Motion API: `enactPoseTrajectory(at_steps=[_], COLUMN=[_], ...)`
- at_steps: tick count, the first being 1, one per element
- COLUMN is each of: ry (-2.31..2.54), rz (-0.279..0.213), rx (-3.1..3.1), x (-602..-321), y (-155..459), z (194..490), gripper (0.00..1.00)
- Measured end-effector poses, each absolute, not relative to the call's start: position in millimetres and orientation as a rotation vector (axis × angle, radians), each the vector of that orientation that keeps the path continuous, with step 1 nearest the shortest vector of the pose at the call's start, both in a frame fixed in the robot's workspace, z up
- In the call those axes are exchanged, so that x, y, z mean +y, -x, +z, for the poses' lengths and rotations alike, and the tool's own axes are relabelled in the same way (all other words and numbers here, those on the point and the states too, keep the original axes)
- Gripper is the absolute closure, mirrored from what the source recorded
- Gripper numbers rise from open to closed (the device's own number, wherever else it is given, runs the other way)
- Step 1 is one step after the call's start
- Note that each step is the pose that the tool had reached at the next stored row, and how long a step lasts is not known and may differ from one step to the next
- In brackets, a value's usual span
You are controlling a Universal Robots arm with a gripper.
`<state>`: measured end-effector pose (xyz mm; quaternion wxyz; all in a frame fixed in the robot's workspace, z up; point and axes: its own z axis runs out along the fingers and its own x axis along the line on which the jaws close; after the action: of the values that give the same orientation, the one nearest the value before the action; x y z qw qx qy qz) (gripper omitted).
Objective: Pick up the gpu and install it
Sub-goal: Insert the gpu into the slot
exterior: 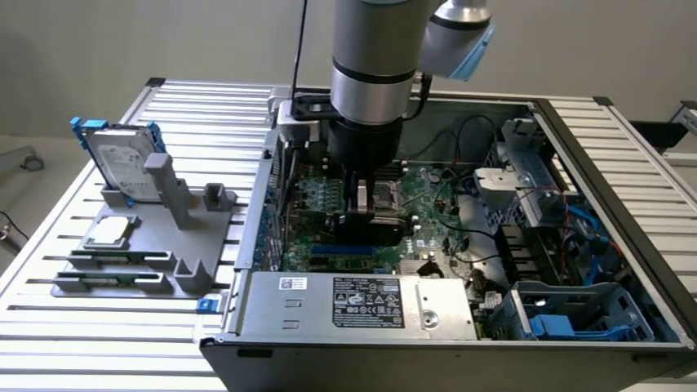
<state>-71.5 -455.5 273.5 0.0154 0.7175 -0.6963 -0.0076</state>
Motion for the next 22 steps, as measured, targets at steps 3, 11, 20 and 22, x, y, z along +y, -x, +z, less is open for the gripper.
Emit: enactPoseTrajectory(at_steps=[3, 11, 20, 22], ry=[-2.232, -2.232, -2.227, -2.225], rz=[-0.024, -0.023, -0.020, -0.020], rx=[-2.166, -2.166, -2.175, -2.177], x=[-455.5, -455.6, -455.6, -455.6], y=[73.7, 76.5, 79.3, 80.2], z=[272.9, 270.6, 265.6, 264.5], gripper=[0.74, 0.74, 0.74, 0.74])
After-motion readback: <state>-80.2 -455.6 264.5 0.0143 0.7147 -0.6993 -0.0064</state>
